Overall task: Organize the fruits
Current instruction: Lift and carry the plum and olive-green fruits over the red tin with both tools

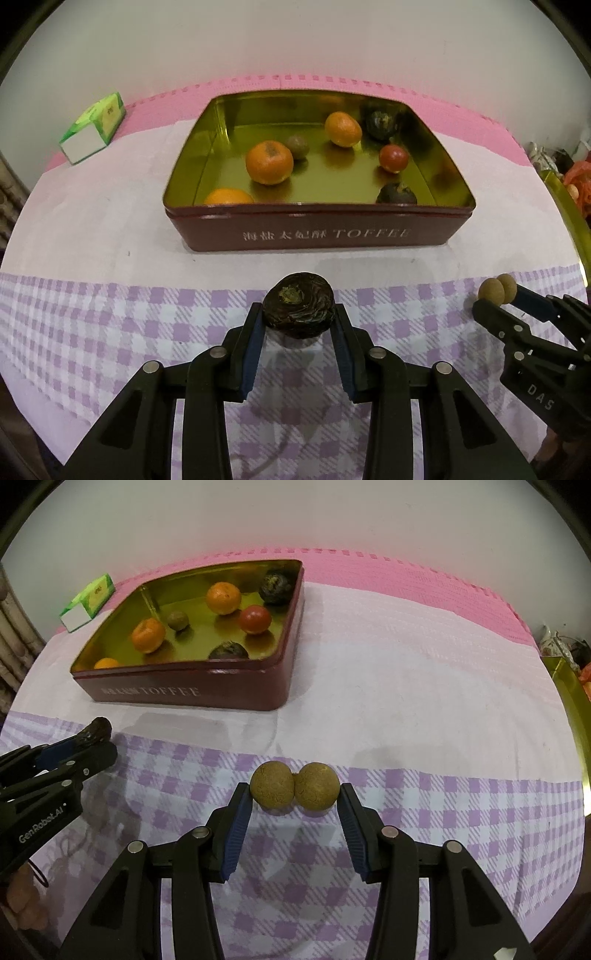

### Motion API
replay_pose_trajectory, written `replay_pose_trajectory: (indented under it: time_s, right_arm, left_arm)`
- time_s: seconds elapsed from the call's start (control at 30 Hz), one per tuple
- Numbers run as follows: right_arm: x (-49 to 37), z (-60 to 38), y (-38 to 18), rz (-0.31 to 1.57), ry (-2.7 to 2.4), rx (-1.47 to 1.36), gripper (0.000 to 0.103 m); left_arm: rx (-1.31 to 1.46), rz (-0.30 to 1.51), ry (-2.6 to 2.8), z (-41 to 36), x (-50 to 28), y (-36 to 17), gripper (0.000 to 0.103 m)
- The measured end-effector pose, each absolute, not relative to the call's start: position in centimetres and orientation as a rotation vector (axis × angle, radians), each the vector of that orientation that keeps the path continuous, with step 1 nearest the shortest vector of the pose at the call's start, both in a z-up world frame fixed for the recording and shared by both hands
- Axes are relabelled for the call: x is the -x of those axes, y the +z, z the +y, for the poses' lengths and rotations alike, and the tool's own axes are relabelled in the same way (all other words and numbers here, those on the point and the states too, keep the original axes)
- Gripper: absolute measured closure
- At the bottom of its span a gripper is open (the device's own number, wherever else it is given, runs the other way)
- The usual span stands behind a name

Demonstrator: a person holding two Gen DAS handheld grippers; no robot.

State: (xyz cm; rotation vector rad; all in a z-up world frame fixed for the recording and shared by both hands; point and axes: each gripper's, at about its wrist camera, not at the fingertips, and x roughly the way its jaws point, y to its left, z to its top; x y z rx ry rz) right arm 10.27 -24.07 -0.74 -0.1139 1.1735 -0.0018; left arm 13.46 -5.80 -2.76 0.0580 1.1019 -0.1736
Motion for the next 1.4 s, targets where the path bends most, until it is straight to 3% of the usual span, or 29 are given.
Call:
replay_pose_trajectory:
  time_s: [0.67,1.4]
  right_arm:
    - [-12.1,-20.7,3.5,1.112,0.083,0.159,0.059]
    - [-16.4,-18.7,4.5,1.079,0.115,0.167,0.059]
  left_arm:
    - [-0.028,1.013,-0.154,-3.7,-15.1,1.8,0.066]
    - [-0.005,0.997,-0.139,-1.9,-19.6,2.6,0.066]
